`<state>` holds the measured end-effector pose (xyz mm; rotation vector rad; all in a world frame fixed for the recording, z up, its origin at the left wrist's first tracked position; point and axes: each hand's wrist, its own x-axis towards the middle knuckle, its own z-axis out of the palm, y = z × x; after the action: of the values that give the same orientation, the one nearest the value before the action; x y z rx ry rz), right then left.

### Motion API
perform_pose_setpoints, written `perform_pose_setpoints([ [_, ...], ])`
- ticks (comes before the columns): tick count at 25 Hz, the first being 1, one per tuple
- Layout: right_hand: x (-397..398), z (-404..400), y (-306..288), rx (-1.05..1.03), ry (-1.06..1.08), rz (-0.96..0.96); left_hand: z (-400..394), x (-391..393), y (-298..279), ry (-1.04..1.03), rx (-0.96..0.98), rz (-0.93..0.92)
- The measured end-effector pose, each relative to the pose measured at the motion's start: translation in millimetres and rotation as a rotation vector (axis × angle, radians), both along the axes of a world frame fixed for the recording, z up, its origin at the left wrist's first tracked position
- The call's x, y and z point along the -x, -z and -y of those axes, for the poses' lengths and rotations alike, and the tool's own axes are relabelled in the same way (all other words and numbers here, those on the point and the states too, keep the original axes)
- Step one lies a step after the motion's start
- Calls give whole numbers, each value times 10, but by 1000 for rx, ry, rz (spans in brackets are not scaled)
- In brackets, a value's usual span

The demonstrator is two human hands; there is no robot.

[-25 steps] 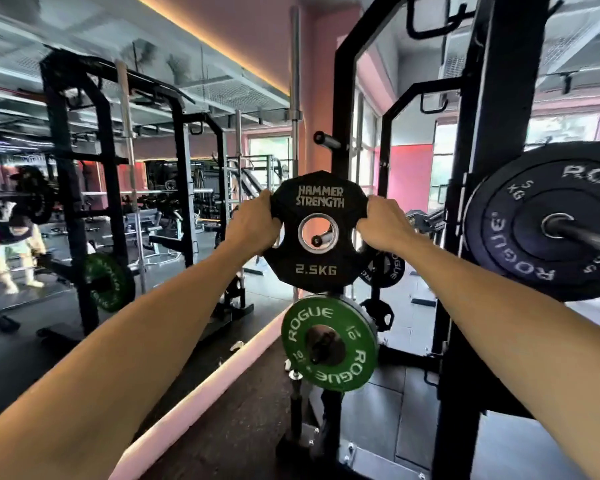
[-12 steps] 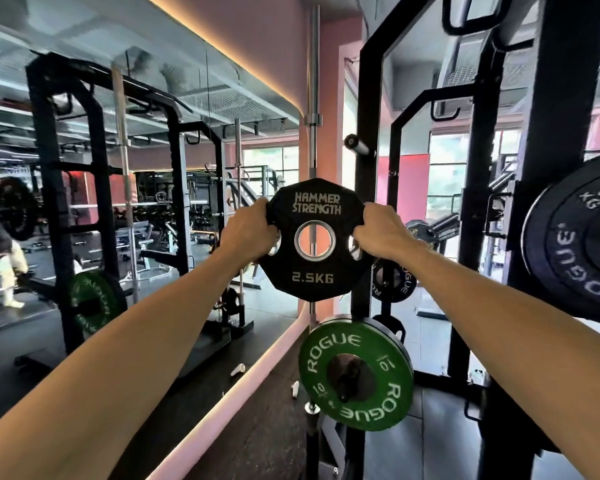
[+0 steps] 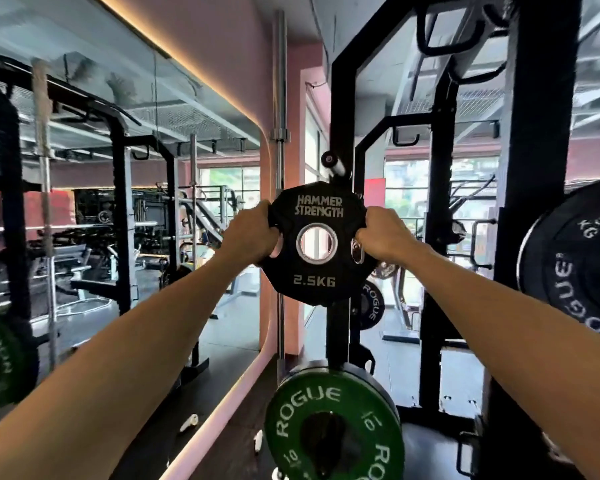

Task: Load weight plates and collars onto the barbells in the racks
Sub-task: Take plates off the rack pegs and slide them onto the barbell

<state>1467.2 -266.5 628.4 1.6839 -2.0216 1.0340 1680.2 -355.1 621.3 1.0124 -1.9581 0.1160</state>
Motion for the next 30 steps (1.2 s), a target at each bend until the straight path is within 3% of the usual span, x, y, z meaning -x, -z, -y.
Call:
perform_pose_setpoints([
  [17, 764, 1323, -1353, 194, 195, -126, 1820, 982, -1397, 212, 227, -78],
  [30, 1411, 2387, -1722, 206, 196, -83, 2904, 1685, -1710, 209, 257, -123],
])
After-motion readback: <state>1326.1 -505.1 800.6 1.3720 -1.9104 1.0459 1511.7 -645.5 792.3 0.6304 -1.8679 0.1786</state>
